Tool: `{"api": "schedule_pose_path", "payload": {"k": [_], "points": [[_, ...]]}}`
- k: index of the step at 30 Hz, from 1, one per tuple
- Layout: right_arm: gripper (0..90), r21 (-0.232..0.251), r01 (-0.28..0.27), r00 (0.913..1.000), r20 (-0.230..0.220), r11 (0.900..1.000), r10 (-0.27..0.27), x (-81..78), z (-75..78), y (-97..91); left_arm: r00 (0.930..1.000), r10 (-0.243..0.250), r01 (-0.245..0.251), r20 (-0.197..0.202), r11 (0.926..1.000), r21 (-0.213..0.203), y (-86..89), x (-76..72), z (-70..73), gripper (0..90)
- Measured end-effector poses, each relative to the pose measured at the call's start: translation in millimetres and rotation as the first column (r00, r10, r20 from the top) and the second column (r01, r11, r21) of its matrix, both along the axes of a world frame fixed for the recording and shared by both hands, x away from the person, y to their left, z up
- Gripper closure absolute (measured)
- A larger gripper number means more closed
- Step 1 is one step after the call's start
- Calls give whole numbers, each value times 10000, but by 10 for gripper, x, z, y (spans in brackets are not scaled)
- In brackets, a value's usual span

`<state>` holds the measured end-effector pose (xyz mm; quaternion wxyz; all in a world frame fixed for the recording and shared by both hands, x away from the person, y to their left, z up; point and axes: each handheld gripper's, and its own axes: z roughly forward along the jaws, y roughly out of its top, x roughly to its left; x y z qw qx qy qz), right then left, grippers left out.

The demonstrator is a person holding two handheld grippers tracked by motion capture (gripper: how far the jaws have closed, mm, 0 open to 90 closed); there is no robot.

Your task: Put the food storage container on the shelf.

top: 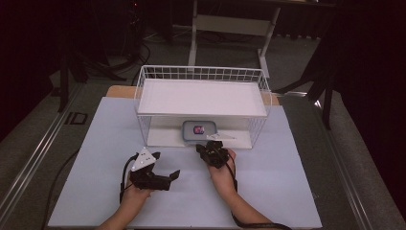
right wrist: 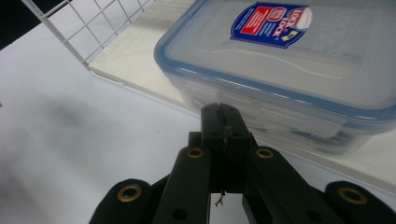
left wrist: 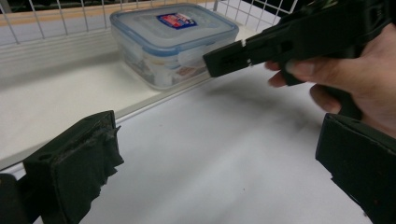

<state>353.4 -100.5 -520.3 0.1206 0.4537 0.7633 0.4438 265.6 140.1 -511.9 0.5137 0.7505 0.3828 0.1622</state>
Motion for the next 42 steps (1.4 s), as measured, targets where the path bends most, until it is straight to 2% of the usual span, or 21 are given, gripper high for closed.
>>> {"api": "schedule_pose_path", "payload": {"k": [8, 15, 27, 33, 35, 37, 39, 40, 42], "points": [[900, -10, 106, 9999, 37, 9999, -106, 117, -17, 85, 9999, -89, 89, -47, 9999, 103, 3, 7, -36, 6], [900, 3, 322, 9995, -53, 9995, -322, 211, -32, 80, 9999, -75, 75, -92, 10000, -16, 30, 14, -38, 5], [900, 57, 531, 9986, -35, 9986, -530, 274, -58, 67, 9999, -18, 19, -102, 10000, 37, 43, 13, -45, 6], [900, 218, 287, 9996, -85, 9993, -286, 192, -17, 63, 9999, -147, 147, -48, 9999, -60, 44, 13, -37, 5], [897, 234, 103, 9999, -76, 9997, -102, 124, 13, 45, 9995, -273, 274, 169, 9996, -59, 40, 3, -25, 5], [847, 175, -72, 9999, 117, 9998, 70, 38, 51, 11, 9983, -394, 396, 430, 9992, -47, 33, -9, -10, 5], [795, 228, -243, 9996, 146, 9994, 240, -51, 94, -45, 9950, -612, 638, 795, 9975, -312, 35, -20, 9, 5], [743, 132, -280, 9991, 313, 9995, 276, -85, 110, -61, 9923, -753, 791, 979, 9963, -349, 29, -24, 26, 5], [620, 343, -513, 9972, 564, 9981, 493, -176, 156, -125, 9868, -1165, 1196, 1123, 9926, -207, 11, -26, 62, 5]]}}
